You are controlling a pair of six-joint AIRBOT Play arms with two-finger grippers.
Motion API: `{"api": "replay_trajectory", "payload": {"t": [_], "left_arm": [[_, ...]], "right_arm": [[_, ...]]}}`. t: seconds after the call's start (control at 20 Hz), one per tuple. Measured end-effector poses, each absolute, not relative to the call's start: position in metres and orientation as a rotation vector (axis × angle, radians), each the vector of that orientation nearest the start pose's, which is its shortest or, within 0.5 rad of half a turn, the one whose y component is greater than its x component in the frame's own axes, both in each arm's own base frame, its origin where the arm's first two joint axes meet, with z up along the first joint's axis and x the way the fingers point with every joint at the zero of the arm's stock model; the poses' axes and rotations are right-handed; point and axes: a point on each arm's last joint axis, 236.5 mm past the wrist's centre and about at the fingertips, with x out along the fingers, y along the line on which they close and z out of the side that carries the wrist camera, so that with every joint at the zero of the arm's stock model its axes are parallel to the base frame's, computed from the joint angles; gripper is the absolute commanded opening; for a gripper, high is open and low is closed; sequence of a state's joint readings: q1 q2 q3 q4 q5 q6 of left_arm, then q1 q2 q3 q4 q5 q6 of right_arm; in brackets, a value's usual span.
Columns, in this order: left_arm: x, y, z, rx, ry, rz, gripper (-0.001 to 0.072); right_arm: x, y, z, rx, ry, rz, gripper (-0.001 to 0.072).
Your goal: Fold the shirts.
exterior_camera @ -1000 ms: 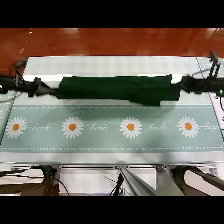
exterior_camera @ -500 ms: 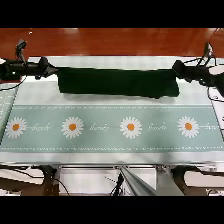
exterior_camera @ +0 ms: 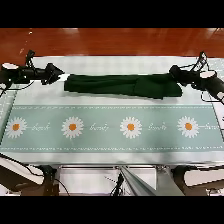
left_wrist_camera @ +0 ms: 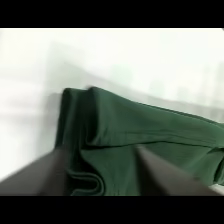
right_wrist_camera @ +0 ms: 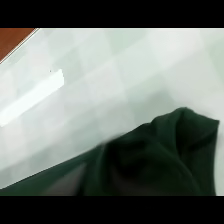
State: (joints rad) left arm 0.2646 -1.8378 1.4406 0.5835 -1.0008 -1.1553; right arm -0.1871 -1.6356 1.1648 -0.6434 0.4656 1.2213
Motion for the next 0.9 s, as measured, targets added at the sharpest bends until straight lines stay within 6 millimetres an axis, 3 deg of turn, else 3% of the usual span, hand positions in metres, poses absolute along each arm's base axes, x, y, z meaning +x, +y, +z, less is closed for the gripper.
{"api": "replay_trajectory", "payload": {"t": [0.2, 0.3, 0.4, 0.5, 0.6, 0.75, 0.9], "left_arm": [[0.531, -0.018, -0.045, -0.819, 1.040, -0.334, 0.0558], [0.524, -0.014, -0.036, -0.832, 1.058, -0.369, 0.0558], [0.516, -0.013, -0.024, -0.839, 1.080, -0.415, 0.0557], [0.506, -0.017, -0.013, -0.845, 1.110, -0.467, 0.0557], [0.498, -0.025, 0.001, -0.860, 1.126, -0.525, 0.0555], [0.491, -0.039, 0.022, -0.875, 1.126, -0.596, 0.0555], [0.485, -0.053, 0.040, -0.868, 1.120, -0.648, 0.0555]], "right_arm": [[0.541, -0.041, -0.011, 0.610, 0.706, -0.020, 0.0493], [0.534, -0.066, 0.008, 0.546, 0.677, -0.040, 0.0586], [0.521, -0.096, 0.015, 0.544, 0.683, -0.094, 0.0619], [0.503, -0.117, 0.005, 0.588, 0.742, -0.136, 0.0624], [0.486, -0.125, -0.013, 0.635, 0.827, -0.150, 0.0626], [0.464, -0.110, -0.049, 0.707, 0.984, -0.118, 0.0632], [0.458, -0.083, -0.074, 0.763, 1.077, -0.065, 0.0632]]}}
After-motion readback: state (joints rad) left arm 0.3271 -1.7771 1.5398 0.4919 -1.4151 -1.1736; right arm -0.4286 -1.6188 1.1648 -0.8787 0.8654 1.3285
